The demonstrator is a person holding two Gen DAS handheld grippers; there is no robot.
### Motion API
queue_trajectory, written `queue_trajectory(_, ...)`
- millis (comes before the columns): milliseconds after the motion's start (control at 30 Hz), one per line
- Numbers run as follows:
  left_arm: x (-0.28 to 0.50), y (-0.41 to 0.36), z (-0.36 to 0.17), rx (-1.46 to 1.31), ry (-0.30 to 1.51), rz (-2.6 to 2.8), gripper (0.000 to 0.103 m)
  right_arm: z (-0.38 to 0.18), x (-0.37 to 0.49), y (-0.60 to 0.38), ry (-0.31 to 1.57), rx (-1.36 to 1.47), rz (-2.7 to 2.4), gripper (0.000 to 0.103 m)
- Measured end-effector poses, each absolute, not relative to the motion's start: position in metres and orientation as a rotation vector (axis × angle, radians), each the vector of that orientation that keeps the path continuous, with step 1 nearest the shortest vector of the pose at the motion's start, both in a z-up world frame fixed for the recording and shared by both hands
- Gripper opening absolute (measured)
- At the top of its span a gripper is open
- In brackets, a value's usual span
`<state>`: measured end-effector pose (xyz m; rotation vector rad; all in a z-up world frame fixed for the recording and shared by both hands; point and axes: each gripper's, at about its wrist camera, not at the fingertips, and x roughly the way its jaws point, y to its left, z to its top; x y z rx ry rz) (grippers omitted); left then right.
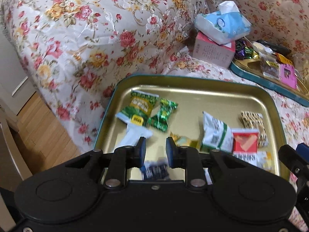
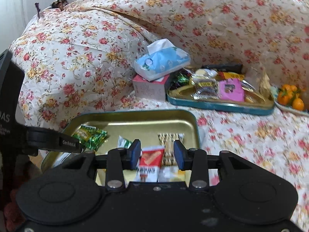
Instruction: Organize snacks
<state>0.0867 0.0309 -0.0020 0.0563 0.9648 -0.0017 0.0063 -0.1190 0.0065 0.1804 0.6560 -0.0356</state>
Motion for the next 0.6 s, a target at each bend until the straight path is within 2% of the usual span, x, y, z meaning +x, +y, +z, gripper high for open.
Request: queue_trajectory(600,0.03,0.018,0.013,0.108,0.914,-0.027,0.033,0.01,-0.043,-0.13,0.651,0.198,-0.108,0.041)
